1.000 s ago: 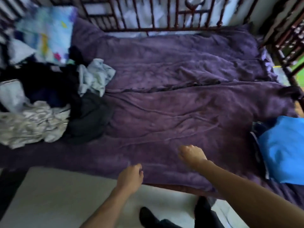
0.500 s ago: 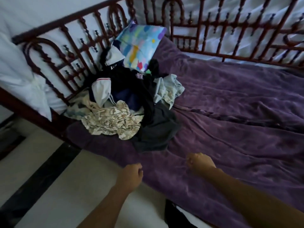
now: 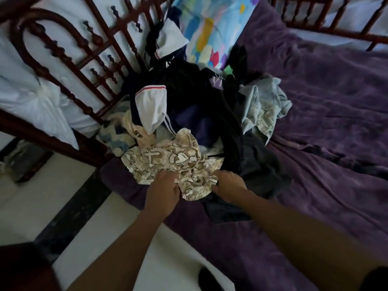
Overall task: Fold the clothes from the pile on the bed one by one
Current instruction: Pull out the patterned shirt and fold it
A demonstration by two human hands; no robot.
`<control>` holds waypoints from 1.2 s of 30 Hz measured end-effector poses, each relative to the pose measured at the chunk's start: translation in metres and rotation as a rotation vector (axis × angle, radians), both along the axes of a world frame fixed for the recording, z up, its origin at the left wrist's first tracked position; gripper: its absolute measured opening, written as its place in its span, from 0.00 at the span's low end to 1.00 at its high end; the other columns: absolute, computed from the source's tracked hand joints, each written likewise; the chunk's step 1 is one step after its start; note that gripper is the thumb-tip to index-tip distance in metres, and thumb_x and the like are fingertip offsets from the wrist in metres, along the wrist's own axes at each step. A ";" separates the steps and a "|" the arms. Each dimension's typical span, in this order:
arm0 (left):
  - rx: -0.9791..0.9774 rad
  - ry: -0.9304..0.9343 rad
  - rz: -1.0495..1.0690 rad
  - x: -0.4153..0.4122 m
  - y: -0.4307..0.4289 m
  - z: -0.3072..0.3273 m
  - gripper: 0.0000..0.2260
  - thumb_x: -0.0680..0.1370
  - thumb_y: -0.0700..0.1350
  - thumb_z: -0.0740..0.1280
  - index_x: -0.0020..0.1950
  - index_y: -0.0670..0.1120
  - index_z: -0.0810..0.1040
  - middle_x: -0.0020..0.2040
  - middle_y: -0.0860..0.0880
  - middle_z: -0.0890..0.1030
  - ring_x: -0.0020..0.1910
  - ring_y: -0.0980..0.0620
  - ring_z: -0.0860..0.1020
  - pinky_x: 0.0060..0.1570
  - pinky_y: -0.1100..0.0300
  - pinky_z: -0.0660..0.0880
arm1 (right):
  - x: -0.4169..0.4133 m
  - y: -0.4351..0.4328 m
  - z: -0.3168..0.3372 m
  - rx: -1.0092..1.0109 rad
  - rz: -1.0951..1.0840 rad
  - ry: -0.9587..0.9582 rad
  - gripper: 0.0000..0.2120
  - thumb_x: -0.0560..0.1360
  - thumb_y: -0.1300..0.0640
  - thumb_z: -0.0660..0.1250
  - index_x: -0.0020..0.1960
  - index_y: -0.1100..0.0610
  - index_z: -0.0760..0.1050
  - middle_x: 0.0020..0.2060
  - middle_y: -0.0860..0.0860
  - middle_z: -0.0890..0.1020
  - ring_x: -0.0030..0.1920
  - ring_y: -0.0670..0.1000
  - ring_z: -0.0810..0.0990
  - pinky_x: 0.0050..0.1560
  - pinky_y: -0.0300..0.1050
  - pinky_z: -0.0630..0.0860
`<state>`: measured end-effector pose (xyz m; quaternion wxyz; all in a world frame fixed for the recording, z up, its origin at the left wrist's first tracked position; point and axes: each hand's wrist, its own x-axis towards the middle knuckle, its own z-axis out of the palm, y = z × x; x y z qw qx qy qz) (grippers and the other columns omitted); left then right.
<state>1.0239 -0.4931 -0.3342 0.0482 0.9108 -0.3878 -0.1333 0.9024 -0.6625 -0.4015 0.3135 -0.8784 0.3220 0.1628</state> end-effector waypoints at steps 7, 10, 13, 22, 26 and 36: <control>0.091 -0.151 -0.269 0.072 -0.032 -0.024 0.33 0.74 0.46 0.69 0.76 0.54 0.59 0.74 0.46 0.62 0.73 0.43 0.59 0.68 0.46 0.62 | 0.052 0.024 -0.038 0.665 -1.104 -0.046 0.14 0.71 0.56 0.73 0.52 0.62 0.76 0.46 0.56 0.80 0.45 0.55 0.81 0.43 0.46 0.77; 0.056 -0.072 -0.369 0.100 -0.047 -0.035 0.22 0.75 0.43 0.67 0.68 0.54 0.72 0.62 0.50 0.77 0.65 0.46 0.72 0.64 0.50 0.66 | 0.053 0.015 -0.026 0.826 -1.200 -0.068 0.08 0.73 0.65 0.67 0.37 0.59 0.72 0.30 0.53 0.77 0.28 0.48 0.75 0.29 0.39 0.69; -0.168 0.235 -0.150 0.127 -0.057 -0.028 0.07 0.77 0.40 0.65 0.52 0.43 0.81 0.44 0.45 0.82 0.47 0.44 0.80 0.45 0.55 0.72 | 0.049 -0.008 0.010 0.792 -1.299 -0.265 0.09 0.73 0.63 0.67 0.34 0.59 0.74 0.28 0.53 0.77 0.23 0.48 0.74 0.25 0.35 0.69; -0.461 0.341 0.122 0.237 -0.080 0.051 0.07 0.81 0.42 0.58 0.45 0.41 0.71 0.40 0.47 0.73 0.39 0.48 0.72 0.38 0.52 0.68 | 0.027 -0.087 0.152 0.425 -2.038 -1.052 0.08 0.76 0.58 0.56 0.47 0.58 0.73 0.32 0.51 0.78 0.29 0.50 0.77 0.29 0.41 0.76; -0.496 0.469 0.133 0.244 -0.081 0.065 0.15 0.79 0.44 0.64 0.33 0.46 0.66 0.30 0.47 0.70 0.34 0.42 0.74 0.33 0.56 0.65 | 0.012 -0.085 0.192 0.286 -1.907 -1.115 0.13 0.77 0.59 0.55 0.34 0.57 0.70 0.27 0.51 0.75 0.24 0.48 0.73 0.21 0.34 0.69; 0.332 0.414 -0.271 0.200 0.040 -0.018 0.15 0.79 0.43 0.61 0.32 0.47 0.66 0.33 0.50 0.72 0.35 0.53 0.72 0.34 0.61 0.64 | -0.059 0.063 0.039 0.190 -0.984 0.072 0.12 0.79 0.58 0.60 0.43 0.59 0.80 0.41 0.57 0.81 0.39 0.54 0.78 0.34 0.39 0.68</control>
